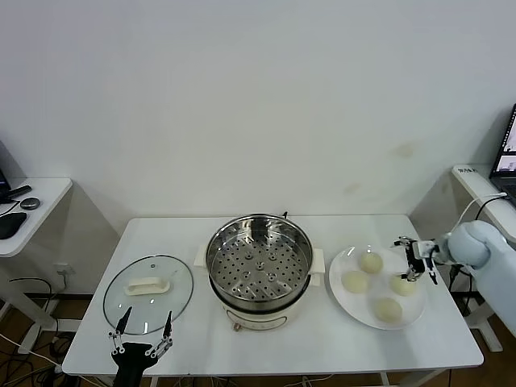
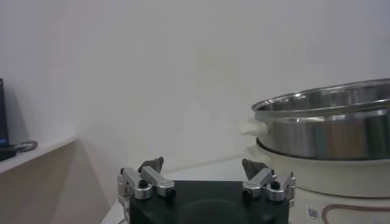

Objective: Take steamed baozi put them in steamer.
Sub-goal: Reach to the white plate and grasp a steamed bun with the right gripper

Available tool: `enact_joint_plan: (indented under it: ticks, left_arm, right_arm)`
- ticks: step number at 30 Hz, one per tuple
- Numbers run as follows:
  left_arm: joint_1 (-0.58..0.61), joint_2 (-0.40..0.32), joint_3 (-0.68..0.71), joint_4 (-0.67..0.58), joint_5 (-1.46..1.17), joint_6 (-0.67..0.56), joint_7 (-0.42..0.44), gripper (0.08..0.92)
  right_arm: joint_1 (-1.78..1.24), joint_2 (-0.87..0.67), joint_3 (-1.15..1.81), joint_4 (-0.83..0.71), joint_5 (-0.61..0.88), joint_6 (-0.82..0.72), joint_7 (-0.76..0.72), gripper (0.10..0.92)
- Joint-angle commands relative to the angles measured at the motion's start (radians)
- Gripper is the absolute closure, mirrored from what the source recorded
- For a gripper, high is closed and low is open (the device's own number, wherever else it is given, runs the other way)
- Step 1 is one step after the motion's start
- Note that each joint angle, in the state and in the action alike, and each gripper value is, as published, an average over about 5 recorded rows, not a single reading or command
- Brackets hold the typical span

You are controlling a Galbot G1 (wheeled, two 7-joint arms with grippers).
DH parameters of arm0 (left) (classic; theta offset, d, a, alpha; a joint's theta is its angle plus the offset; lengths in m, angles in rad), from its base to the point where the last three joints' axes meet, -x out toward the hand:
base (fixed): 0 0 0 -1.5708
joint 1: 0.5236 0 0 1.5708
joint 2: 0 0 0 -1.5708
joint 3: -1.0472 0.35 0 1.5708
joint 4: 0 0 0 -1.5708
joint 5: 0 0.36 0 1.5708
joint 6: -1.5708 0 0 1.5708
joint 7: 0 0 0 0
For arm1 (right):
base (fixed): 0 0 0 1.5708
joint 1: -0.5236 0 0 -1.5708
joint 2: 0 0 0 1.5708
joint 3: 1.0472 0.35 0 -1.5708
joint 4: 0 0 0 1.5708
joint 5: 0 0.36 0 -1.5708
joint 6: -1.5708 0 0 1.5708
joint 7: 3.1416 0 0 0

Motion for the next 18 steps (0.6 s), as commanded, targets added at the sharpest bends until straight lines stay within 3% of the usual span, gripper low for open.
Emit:
enact_joint_plan:
  ticks: [1, 18]
  left_arm:
    - [-0.006, -0.001, -0.010, 0.004, 0.007, -0.001, 0.005, 0.177]
    - [-0.027, 0.002, -0.020, 0.017, 0.006, -0.002, 0.007, 0.177]
  right_arm:
    - [0.244, 0.122, -0.252, -0.207, -0.027, 0.023, -0.086, 0.203]
    - [0.236, 0.252, -0.265, -0.344, -0.070, -0.011, -0.028, 0.203]
